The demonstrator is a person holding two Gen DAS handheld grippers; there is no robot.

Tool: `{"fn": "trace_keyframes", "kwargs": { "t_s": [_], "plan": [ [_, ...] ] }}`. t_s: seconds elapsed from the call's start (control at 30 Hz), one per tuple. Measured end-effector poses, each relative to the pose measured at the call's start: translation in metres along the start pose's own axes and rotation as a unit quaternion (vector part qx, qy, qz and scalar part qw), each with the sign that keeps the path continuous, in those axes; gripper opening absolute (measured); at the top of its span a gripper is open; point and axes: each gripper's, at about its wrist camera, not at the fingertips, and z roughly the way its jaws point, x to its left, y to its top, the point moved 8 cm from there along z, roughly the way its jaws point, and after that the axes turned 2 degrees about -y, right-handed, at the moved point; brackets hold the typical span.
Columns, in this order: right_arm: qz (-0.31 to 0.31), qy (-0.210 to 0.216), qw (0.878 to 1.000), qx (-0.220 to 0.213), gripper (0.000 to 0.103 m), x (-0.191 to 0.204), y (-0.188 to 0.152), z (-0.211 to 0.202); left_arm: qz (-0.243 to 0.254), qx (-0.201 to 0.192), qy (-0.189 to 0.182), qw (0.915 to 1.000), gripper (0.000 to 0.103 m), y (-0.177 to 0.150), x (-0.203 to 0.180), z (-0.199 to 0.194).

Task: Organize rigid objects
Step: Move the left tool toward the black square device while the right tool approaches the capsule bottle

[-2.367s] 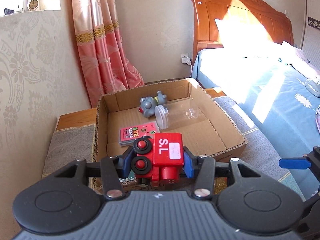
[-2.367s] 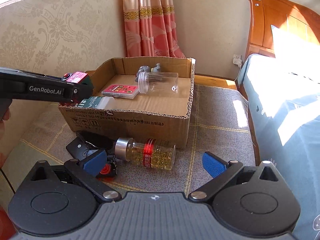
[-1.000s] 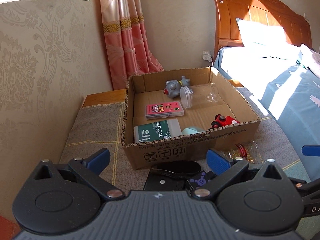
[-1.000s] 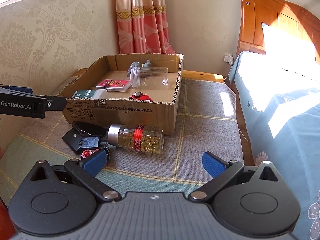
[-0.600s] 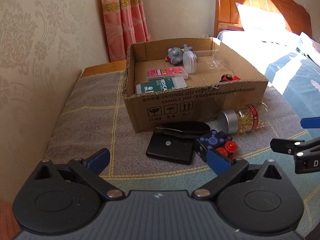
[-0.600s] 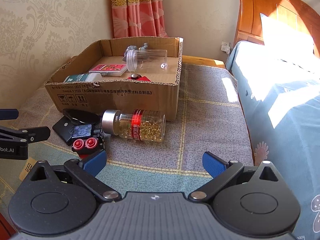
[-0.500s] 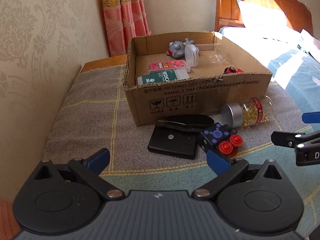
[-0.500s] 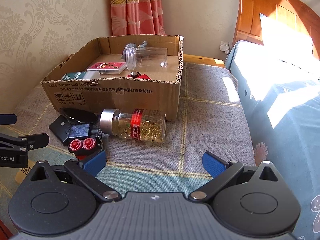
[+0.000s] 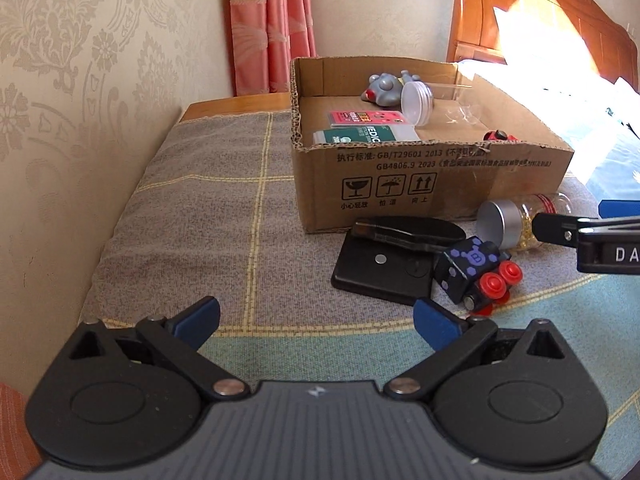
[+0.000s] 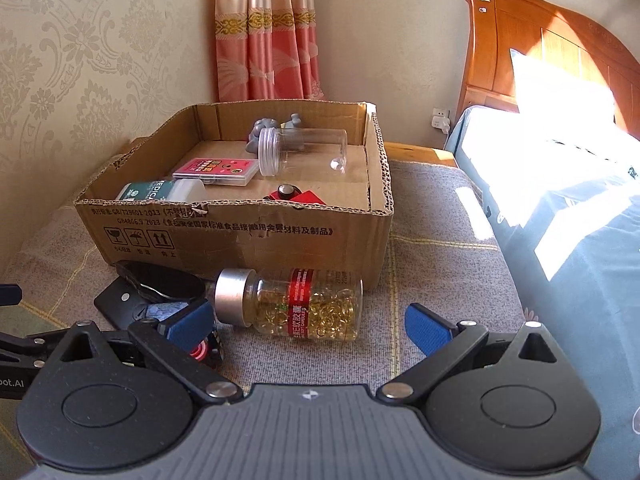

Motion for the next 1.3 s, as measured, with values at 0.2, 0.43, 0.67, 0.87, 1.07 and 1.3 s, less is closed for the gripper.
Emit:
{"fn": "trace_keyframes", "kwargs": {
  "t_s": [0.2, 0.43, 0.67, 0.87, 1.07, 1.3],
  "plan": [
    [-0.025, -0.009, 1.000, -0.015, 0.103, 0.019, 0.010, 0.017, -0.002, 0.010, -0.010, 0.9999, 0.102, -0.003, 0.003, 0.009],
    [-0.046, -0.028, 0.999, -0.005, 0.103, 0.019, 0.006, 0.033, 0.007, 0.026, -0.028, 0.9993, 0.102, -0.009, -0.005, 0.020],
    [-0.033, -0.031, 0.999, 0.023, 0.103, -0.007, -0.010, 0.034, 0.020, 0.037, -0.039, 0.9984, 0.102, -0.011, -0.013, 0.031],
    [-0.030, -0.020, 0.999, 0.037, 0.103, -0.018, -0.026, 0.032, 0.033, 0.032, -0.043, 0.9980, 0.102, -0.007, -0.017, 0.037],
    [-0.044, -0.001, 0.998, 0.051, 0.103, -0.020, -0.037, 0.036, 0.045, 0.027, -0.053, 0.9972, 0.102, 0.000, -0.020, 0.044],
    [-0.038, 0.022, 0.998, 0.038, 0.103, -0.026, -0.041, 0.034, 0.054, 0.015, -0.062, 0.9965, 0.101, 0.008, -0.024, 0.052]
  ]
}}
